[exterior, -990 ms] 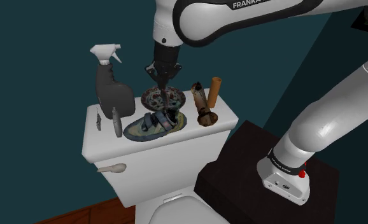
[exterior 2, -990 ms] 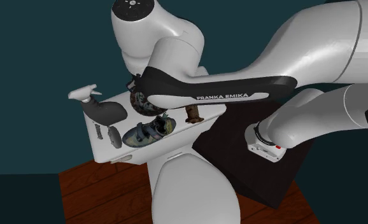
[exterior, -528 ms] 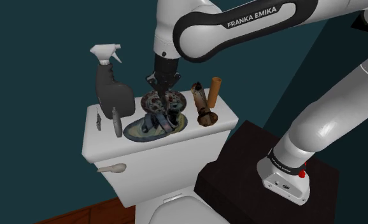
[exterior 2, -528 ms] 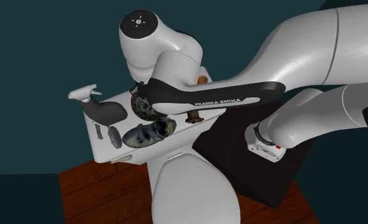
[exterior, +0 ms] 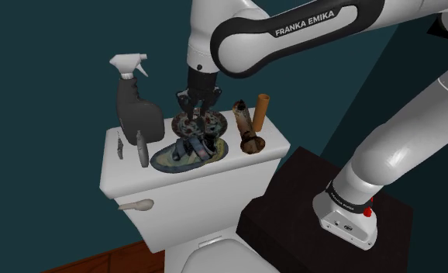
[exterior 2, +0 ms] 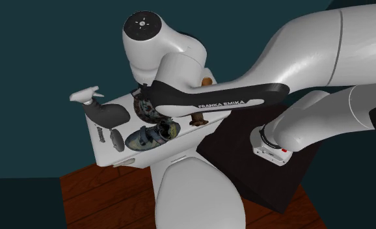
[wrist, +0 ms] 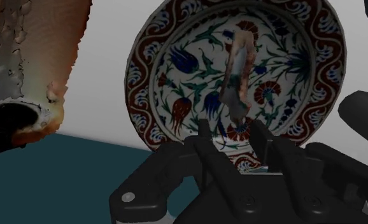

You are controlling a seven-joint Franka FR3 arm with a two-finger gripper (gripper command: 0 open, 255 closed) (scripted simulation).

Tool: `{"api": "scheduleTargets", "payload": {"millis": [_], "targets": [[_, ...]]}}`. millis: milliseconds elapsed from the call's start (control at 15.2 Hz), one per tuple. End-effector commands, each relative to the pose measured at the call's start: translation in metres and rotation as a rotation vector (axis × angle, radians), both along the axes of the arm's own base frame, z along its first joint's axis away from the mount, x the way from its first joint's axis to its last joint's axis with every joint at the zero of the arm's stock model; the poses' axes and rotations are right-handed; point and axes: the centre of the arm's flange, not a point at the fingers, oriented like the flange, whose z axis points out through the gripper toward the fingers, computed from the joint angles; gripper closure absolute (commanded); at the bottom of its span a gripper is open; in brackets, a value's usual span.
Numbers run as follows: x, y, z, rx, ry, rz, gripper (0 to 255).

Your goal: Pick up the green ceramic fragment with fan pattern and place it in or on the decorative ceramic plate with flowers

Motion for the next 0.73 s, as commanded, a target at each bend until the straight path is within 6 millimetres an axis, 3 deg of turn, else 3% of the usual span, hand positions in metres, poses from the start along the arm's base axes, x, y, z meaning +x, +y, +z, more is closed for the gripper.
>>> {"api": "scheduleTargets", "payload": {"millis": [0,264,528,660], "targets": [[-0.001,0.000,-0.003,-0.002,0.007,0.001,0],[-0.001,0.001,-0.003,-0.002,0.007,0.001,0],[-0.009,-0.001,0.047,-0.002,0.007,0.001,0],[-0.009,-0.001,0.047,-0.002,0.007,0.001,0]]}}
